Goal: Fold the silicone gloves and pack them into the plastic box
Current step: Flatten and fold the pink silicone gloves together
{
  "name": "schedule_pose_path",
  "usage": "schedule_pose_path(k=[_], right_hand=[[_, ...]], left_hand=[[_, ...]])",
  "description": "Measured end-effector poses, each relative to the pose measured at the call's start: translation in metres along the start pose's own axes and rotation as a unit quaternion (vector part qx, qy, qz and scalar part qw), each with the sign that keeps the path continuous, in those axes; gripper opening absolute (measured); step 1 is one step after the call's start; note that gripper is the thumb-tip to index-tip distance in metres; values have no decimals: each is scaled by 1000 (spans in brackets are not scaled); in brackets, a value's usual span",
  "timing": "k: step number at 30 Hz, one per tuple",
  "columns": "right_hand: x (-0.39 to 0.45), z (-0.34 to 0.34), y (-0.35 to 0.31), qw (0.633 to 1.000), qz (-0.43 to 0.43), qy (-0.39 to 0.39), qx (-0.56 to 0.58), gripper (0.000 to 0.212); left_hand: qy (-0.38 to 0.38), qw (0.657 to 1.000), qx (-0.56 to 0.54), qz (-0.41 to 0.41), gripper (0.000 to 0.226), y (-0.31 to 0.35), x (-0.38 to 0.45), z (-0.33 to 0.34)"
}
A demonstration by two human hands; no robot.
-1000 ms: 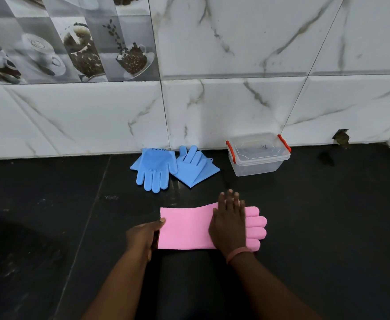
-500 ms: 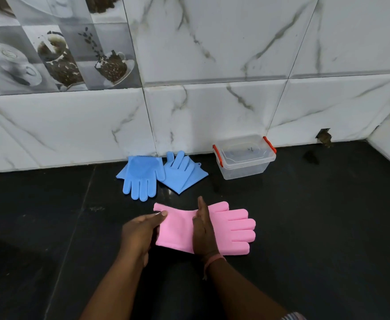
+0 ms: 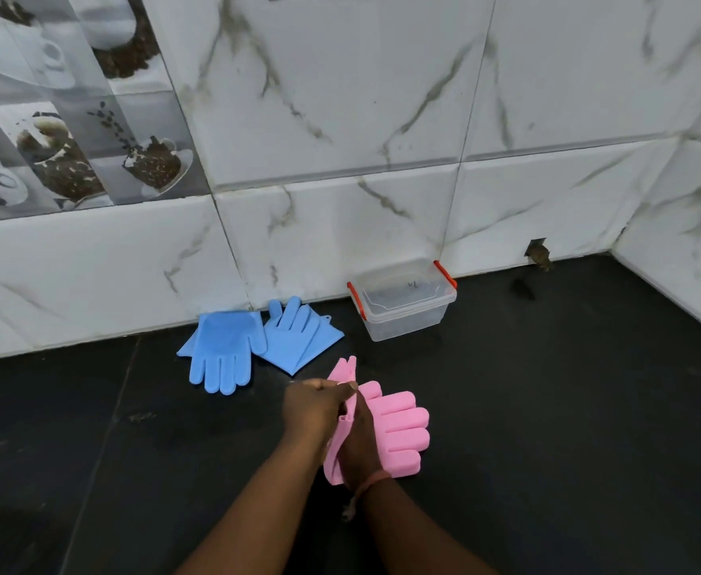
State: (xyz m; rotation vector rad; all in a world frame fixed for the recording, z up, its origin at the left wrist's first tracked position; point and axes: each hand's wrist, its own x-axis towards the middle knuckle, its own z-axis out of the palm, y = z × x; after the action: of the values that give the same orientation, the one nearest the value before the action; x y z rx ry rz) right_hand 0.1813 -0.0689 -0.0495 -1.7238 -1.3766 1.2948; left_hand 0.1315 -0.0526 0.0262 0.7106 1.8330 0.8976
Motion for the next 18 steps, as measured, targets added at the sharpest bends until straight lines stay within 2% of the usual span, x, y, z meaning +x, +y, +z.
schedule_pose_path(k=[1,3,4,6,8,11,15,18], right_hand=[[4,-6,-1,999,-13,-17,-24,47],[13,-28,6,986,-22,32,164,18],[15,-43,12,964,7,59,260,16],[16,-71,26,930,56,91,351,18],[13,-81,25,938,81,83,325,27],[12,-92,20,974,92,51,201,47],[7,-105,18,989,91,68,94,43],[7,-114,13,991,74,107,-31,44]], left_hand=[[5,1000,6,5,15,0,1,2],[12,999,29,22,14,-1,2,5],[11,998,51,36,15,-2,2,9],[6,993,100,65,17,-5,-2,21],[4,985,137,107,20,-10,-5,35],[27,964,222,144,25,-20,-12,54],[55,952,256,162,18,-38,-20,69],[58,933,288,206,14,-48,-25,78]])
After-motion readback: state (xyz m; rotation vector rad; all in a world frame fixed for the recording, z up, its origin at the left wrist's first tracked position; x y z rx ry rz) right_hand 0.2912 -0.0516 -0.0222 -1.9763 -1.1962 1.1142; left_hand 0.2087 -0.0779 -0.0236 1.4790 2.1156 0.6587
